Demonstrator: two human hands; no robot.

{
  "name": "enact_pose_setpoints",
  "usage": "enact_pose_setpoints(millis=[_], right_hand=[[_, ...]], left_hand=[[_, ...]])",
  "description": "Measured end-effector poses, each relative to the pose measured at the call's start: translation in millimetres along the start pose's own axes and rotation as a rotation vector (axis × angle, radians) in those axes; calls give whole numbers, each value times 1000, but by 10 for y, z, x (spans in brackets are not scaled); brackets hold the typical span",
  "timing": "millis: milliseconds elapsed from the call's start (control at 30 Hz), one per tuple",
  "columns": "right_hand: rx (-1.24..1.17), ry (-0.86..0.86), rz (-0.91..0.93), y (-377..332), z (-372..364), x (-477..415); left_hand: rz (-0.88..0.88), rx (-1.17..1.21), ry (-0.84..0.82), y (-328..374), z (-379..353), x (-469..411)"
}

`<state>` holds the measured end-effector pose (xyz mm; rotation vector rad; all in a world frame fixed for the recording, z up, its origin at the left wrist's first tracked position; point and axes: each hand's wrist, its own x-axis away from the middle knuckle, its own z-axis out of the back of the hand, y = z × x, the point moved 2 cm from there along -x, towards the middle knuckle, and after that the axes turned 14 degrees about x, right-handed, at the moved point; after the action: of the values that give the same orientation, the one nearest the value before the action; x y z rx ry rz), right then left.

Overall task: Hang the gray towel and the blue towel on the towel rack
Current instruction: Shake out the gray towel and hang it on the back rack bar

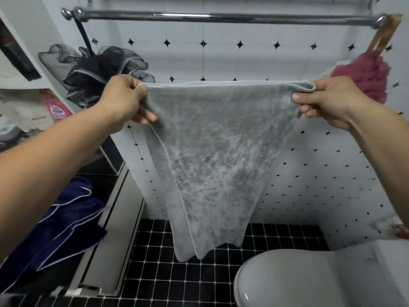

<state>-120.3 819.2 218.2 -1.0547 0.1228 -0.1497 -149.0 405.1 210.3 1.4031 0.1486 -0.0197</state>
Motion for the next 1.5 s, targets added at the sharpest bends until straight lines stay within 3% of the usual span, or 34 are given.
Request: enact_pose_setpoints(millis=[400, 567, 700, 900, 1000, 1067, 1167, 1267, 1367, 1500], right_hand=[[-555, 16, -183, -172, -89, -309], [-608, 146, -126, -352, -87, -692], [-512, 220, -119, -381, -142, -867], [-640, 251, -134, -497, -249, -1145], [-743, 271, -39, -638, -274, -1329], [-837, 335, -2, -743, -233, -1448], [-857, 543, 21, -888, -144, -1588], [-915, 626, 98, -1013, -117, -1715], [-1049, 572, 191, -1108, -49, -1801], [-1214, 328, 397, -1258, 63, -1847]], left_hand=[[45, 400, 159, 397, -479, -285], [-13, 480, 230, 682, -508, -755], [-24, 547, 157, 544, -503, -1005], [2, 819, 194, 371, -468, -1347], [-45, 921, 113, 441, -525, -1554], [-91, 1027, 103, 530, -581, -1670], [-160, 1057, 247, 673, -615, -1829], [-242, 1069, 300, 816, -654, -1932], [-281, 1212, 233, 936, -706, -1951], [-369, 1471, -9, 1122, -718, -1961]])
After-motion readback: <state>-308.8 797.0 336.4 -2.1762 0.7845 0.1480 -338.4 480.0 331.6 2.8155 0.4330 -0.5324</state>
